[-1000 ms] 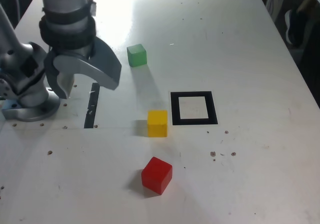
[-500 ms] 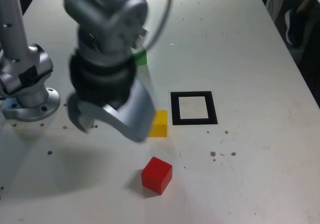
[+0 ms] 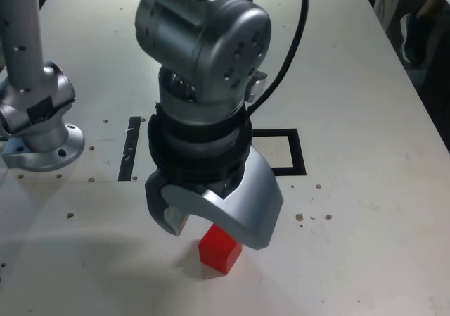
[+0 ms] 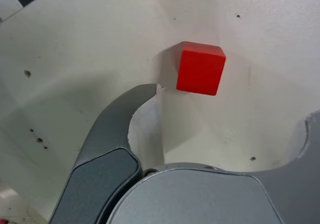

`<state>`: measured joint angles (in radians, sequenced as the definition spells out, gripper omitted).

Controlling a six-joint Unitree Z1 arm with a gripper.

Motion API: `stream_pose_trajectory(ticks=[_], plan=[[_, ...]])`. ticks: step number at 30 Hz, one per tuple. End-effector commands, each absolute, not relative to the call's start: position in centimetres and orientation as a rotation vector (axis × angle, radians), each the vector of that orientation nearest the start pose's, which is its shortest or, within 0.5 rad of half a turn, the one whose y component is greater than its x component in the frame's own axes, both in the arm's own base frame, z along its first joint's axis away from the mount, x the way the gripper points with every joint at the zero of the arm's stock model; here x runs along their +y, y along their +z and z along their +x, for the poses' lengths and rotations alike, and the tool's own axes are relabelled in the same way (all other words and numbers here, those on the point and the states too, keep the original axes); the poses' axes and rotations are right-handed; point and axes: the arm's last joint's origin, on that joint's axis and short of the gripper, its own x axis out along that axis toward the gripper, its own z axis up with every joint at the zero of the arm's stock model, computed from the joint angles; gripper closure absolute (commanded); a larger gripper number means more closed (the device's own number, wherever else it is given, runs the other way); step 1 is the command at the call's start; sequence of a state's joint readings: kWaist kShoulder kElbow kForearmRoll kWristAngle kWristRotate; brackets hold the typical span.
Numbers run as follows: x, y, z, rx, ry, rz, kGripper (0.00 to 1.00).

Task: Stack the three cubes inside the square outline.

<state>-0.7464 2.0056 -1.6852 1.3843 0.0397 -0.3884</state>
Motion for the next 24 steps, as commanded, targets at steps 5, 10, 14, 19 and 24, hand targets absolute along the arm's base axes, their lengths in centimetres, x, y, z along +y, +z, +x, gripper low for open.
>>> stream_pose_trajectory(ticks=[5, 10, 14, 19, 24], plan=[[-23.7, 26.1, 26.3, 1.720, -0.202, 0.386, 0.11], [-24.2, 24.0, 26.7, 1.736, -0.232, 0.377, 0.14], [-24.8, 22.1, 26.9, 1.733, -0.232, 0.387, 0.17], [-24.3, 21.6, 26.4, 1.706, -0.187, 0.426, 0.21], [-23.7, 21.8, 26.2, 1.686, -0.157, 0.447, 0.30]])
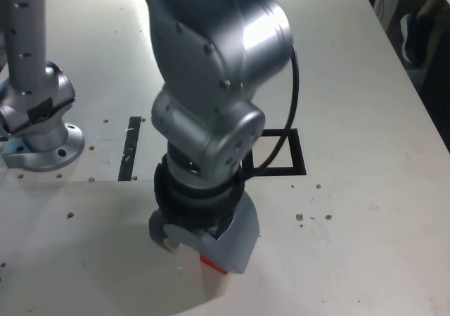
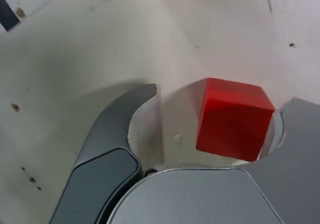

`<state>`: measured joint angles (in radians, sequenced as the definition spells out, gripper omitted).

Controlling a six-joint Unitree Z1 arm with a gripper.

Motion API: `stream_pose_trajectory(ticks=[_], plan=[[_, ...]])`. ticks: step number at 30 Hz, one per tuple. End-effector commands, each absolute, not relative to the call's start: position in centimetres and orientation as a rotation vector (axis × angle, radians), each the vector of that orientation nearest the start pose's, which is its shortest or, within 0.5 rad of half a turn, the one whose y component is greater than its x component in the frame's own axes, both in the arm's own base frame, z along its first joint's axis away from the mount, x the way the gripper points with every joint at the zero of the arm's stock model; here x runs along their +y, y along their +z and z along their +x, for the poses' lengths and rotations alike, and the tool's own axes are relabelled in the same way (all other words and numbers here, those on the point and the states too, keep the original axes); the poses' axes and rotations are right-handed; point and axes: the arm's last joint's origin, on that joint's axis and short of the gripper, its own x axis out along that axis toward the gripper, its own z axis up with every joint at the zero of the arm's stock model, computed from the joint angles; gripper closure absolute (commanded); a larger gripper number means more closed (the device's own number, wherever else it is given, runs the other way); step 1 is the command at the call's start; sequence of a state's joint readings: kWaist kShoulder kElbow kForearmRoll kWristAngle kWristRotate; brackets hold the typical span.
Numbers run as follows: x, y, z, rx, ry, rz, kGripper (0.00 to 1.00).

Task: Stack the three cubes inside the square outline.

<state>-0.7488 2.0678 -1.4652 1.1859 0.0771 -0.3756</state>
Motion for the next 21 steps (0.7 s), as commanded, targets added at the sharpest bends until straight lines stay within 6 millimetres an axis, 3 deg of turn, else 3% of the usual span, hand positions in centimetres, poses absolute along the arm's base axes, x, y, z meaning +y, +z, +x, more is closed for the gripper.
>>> stream_pose_trajectory(ticks=[1, 11, 21], plan=[[-23.8, 21.7, 26.2, 1.686, -0.157, 0.445, 0.31], [-24.5, 20.8, 27.0, 1.664, -0.176, 0.429, 0.39], [-24.8, 20.1, 27.4, 1.631, -0.196, 0.415, 0.53]])
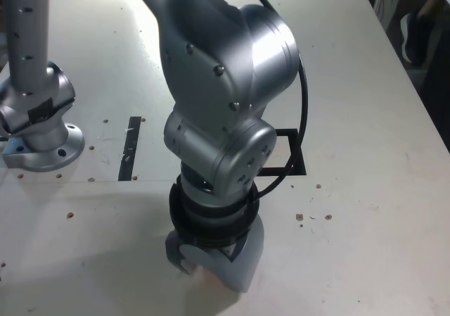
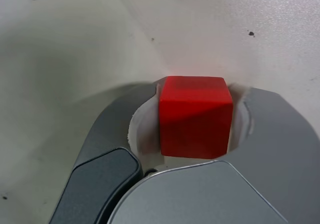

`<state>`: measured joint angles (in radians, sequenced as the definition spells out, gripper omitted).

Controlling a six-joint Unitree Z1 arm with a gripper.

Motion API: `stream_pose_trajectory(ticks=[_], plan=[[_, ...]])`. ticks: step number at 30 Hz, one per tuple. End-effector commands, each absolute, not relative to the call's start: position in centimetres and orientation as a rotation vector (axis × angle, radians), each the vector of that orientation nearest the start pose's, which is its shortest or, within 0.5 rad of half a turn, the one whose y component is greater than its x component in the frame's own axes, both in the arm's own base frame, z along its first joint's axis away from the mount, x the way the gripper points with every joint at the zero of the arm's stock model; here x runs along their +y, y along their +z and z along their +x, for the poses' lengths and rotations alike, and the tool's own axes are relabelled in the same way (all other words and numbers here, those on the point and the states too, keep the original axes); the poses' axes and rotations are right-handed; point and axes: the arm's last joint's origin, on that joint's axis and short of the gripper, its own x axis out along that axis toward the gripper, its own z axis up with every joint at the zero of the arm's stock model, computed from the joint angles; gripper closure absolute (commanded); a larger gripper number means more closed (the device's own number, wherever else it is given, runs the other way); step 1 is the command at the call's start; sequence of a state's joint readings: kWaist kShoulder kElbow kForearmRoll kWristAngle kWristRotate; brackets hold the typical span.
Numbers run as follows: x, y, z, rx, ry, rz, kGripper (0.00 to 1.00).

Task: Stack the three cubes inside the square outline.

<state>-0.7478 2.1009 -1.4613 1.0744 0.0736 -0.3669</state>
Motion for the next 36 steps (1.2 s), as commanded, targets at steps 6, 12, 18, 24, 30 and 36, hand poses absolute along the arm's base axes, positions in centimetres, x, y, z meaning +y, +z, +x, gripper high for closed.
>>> stream_pose_trajectory(ticks=[6, 12, 18, 24, 30, 36], plan=[[-24.5, 21.2, 27.4, 1.613, -0.190, 0.414, 0.66], [-23.0, 25.7, 27.5, 1.588, -0.162, 0.422, 0.70], [-17.9, 30.4, 29.2, 1.571, -0.097, 0.410, 0.70], [-12.5, 29.5, 31.6, 1.629, 0.012, 0.314, 0.70], [-10.3, 27.5, 33.5, 1.623, 0.064, 0.234, 0.70], [-8.7, 25.6, 34.4, 1.618, 0.078, 0.160, 0.70]])
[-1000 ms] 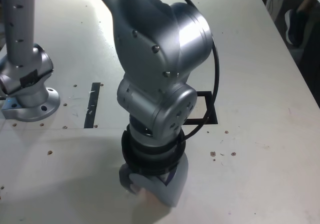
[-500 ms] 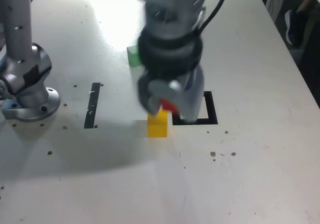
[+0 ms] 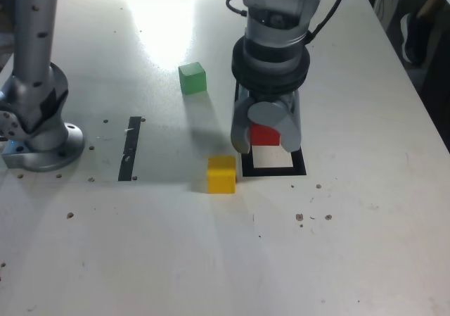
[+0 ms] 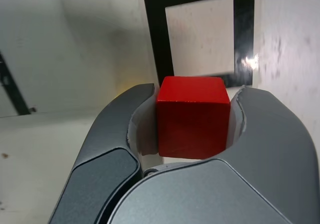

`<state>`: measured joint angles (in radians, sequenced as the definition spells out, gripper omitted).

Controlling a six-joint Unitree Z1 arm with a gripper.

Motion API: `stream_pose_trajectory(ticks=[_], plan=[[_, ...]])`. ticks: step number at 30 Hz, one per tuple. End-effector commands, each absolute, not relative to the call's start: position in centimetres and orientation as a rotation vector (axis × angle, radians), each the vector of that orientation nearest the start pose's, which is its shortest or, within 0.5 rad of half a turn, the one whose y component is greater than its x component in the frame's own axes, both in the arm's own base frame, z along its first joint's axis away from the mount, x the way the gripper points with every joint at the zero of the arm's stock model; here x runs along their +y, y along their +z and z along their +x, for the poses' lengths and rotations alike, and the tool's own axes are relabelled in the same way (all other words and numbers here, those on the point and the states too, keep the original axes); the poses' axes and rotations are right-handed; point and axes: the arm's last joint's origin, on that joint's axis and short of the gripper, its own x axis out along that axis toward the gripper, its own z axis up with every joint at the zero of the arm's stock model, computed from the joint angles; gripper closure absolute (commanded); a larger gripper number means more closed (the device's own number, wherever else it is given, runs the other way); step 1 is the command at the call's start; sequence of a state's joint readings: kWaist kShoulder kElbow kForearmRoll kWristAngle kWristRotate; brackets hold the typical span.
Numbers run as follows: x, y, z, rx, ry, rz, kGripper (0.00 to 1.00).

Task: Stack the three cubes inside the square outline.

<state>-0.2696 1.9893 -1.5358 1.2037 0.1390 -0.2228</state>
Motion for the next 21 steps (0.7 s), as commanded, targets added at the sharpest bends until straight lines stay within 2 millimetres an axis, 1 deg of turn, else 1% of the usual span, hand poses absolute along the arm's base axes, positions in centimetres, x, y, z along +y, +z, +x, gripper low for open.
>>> stream_pose_trajectory(ticks=[1, 6, 13, 16, 21], plan=[[-8.5, 25.3, 34.5, 1.616, 0.079, 0.150, 0.70], [-7.4, 23.7, 34.9, 1.609, 0.094, 0.123, 0.70], [-5.7, 21.3, 34.8, 1.591, 0.119, 0.098, 0.70], [-5.4, 20.9, 34.7, 1.593, 0.124, 0.097, 0.70], [-5.3, 20.9, 34.8, 1.592, 0.124, 0.103, 0.69]])
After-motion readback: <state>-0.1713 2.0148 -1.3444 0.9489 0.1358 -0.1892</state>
